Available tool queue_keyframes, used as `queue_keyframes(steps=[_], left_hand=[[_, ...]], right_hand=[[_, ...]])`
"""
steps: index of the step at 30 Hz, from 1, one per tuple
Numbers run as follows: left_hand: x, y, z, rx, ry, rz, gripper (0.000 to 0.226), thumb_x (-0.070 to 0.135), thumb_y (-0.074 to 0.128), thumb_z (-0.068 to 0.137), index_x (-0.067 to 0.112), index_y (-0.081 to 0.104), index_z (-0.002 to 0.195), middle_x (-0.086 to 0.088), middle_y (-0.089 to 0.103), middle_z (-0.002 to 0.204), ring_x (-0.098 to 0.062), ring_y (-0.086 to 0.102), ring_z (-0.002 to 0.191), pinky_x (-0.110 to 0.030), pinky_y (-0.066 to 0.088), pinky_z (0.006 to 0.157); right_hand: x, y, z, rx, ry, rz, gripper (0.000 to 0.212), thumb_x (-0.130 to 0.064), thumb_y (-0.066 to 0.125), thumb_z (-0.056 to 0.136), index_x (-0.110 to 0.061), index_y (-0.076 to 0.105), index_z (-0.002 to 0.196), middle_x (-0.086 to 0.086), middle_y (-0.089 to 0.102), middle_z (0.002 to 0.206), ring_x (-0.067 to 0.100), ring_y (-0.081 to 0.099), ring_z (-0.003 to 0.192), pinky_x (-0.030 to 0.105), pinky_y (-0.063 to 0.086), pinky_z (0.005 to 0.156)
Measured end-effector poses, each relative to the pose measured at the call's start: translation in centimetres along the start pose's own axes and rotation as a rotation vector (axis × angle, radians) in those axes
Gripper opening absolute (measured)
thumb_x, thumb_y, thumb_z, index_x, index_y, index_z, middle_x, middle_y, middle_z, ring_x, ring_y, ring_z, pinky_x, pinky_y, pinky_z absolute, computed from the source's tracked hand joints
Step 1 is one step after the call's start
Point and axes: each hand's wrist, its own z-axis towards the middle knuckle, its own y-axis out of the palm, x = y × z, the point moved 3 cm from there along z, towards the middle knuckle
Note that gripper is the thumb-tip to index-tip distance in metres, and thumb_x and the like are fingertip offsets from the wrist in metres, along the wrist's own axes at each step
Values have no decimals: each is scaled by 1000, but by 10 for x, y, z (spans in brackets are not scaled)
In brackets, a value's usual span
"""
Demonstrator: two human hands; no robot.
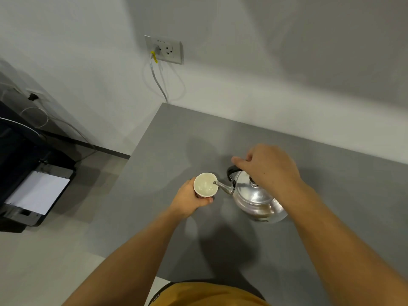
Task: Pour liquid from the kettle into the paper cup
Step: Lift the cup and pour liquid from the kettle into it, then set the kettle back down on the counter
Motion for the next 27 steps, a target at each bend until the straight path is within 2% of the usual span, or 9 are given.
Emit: queue_keyframes(steps=[2,5,8,13,16,18,21,25,27], left_hand=[[3,-1,-1,-8,-1,7,66,19,94,72,20,66,133,-4,73,122,-12,69,103,-1,44,72],[5,-1,-1,-25,-1,-13,62,15,93,73,21,67,128,-4,74,118,12,67,87,0,45,69],[3,-1,-1,-29,-2,-32,61,14,93,74,22,67,129,-1,74,116,23,64,82,2,45,69],[3,-4,-2,-36,15,-23,58,14,93,73,30,66,122,10,74,107,20,66,86,2,45,73],[9,-7,-7,-30,16,-9,62,19,93,73,24,65,129,8,74,114,8,67,93,0,46,75],[11,-10,-10,-24,21,-11,65,22,94,72,23,63,130,6,73,119,-4,69,103,-7,48,81],[14,-16,-15,-28,16,-30,69,24,97,70,26,61,129,3,73,123,-16,71,112,-30,55,97],[16,-27,-22,-26,38,29,77,44,97,64,32,60,131,13,71,123,-6,67,116,-28,51,101],[20,-32,-26,-20,46,40,69,62,87,69,40,62,129,19,72,122,3,64,116,-24,48,100]], right_hand=[[14,2,0,0,20,64,54,-58,60,86,-15,63,55,2,65,52,23,61,56,32,49,52],[31,7,0,-12,48,135,56,-58,61,86,-17,60,49,-5,56,36,13,54,44,27,31,43],[40,12,-1,-20,51,190,56,-60,62,86,-17,61,49,-4,59,39,10,51,42,26,29,43],[45,16,-2,-29,66,244,56,-58,62,87,-20,58,47,-13,50,32,5,45,40,26,27,44],[49,15,-9,-27,67,279,54,-57,62,88,-21,59,49,-21,51,34,5,43,40,26,28,45],[53,13,-15,-16,78,313,52,-58,62,88,-21,62,52,-15,52,34,7,45,42,27,30,45],[60,10,-23,16,93,367,50,-58,62,88,-22,64,53,-9,54,37,9,52,44,28,35,46],[72,8,-31,45,114,420,52,-58,63,87,-21,63,51,-11,54,36,10,50,43,29,35,47],[79,6,-34,66,130,437,54,-57,63,87,-17,64,52,-7,53,37,11,48,41,29,36,47]])
